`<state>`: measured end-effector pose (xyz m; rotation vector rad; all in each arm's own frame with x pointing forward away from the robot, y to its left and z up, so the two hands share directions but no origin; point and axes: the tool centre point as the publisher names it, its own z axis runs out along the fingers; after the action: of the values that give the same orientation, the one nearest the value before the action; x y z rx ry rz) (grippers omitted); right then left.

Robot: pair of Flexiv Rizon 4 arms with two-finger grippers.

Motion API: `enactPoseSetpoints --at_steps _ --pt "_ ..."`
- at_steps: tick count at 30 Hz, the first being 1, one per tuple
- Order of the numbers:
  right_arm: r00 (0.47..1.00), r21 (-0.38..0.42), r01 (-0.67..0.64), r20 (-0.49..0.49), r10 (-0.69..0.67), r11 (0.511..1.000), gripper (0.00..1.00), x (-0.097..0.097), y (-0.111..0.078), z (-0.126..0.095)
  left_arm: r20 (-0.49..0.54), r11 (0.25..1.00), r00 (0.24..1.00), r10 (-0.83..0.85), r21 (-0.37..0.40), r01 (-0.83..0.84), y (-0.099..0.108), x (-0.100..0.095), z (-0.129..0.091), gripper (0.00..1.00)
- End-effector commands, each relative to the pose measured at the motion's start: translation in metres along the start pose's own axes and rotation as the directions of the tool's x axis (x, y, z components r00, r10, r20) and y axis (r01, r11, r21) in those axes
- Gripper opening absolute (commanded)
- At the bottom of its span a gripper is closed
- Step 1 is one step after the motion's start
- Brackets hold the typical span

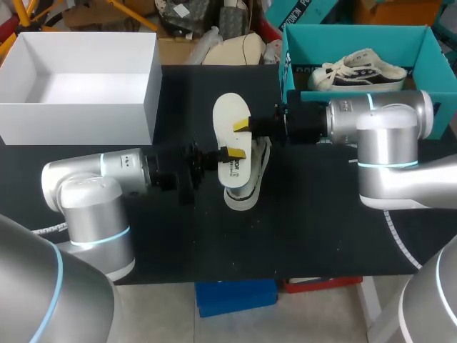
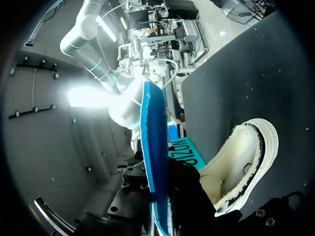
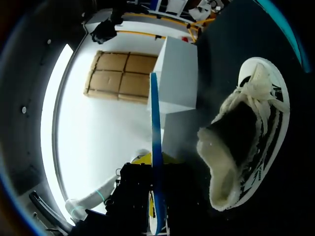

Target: Take the shoe out of the shoebox, open the shoe tongue, remove and reinsert the insole, then place the shoe into the shoebox

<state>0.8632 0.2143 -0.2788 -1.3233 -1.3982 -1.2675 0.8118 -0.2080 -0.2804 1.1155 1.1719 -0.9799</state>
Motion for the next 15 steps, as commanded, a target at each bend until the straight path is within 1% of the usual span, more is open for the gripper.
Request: enactPoseSetpoints --at_steps 1,2,3,4,5,7,9,11,12,13,15 --pt "1.0 0.002 -0.001 0.001 0.001 1.0 0.0 0.0 0.001 0.001 -0.025 1.0 0.999 0.021 -0.019 -0.022 -0.002 -0.002 -0.002 0.0" --pt "1.0 0.002 -0.001 0.001 0.001 1.0 0.0 0.0 0.001 0.001 -0.061 0.999 0.998 0.029 -0.041 -0.032 -0.003 -0.003 -0.003 0.0" --pt "1.0 0.002 -0.001 0.001 0.001 1.0 0.0 0.0 0.001 0.001 -0.085 0.998 0.996 0.038 -0.049 -0.042 -0.002 -0.004 -0.005 0.17" --pt "1.0 0.002 -0.001 0.001 0.001 1.0 0.0 0.0 0.001 0.001 -0.101 0.997 0.994 0.049 -0.057 -0.055 -0.003 -0.006 -0.009 1.0" --pt "1.0 0.002 -0.001 0.001 0.001 1.0 0.0 0.0 0.001 0.001 -0.149 0.997 0.988 0.045 -0.061 -0.055 -0.003 -0.007 -0.013 1.0" --pt "1.0 0.002 -0.001 0.001 0.001 1.0 0.0 0.0 0.001 0.001 -0.202 0.995 0.978 0.056 -0.071 -0.071 -0.005 -0.009 -0.022 1.0" --pt "1.0 0.002 -0.001 0.001 0.001 1.0 0.0 0.0 0.001 0.001 -0.317 0.992 0.946 0.068 -0.075 -0.097 -0.007 -0.01 -0.032 1.0" --pt "1.0 0.002 -0.001 0.001 0.001 1.0 0.0 0.0 0.001 0.001 -0.383 0.992 0.922 0.06 -0.076 -0.096 -0.01 -0.013 -0.042 1.0" --pt "1.0 0.002 -0.001 0.001 0.001 1.0 0.0 0.0 0.001 0.001 -0.458 0.99 0.887 0.065 -0.079 -0.114 -0.011 -0.014 -0.047 1.0" --pt "1.0 0.002 -0.001 0.001 0.001 1.0 0.0 0.0 0.001 0.001 -0.507 0.987 0.859 0.076 -0.083 -0.136 -0.012 -0.015 -0.051 1.0" --pt "1.0 0.002 -0.001 0.001 0.001 1.0 0.0 0.0 0.001 0.001 -0.64 0.98 0.764 0.081 -0.088 -0.178 -0.013 -0.016 -0.059 1.0"
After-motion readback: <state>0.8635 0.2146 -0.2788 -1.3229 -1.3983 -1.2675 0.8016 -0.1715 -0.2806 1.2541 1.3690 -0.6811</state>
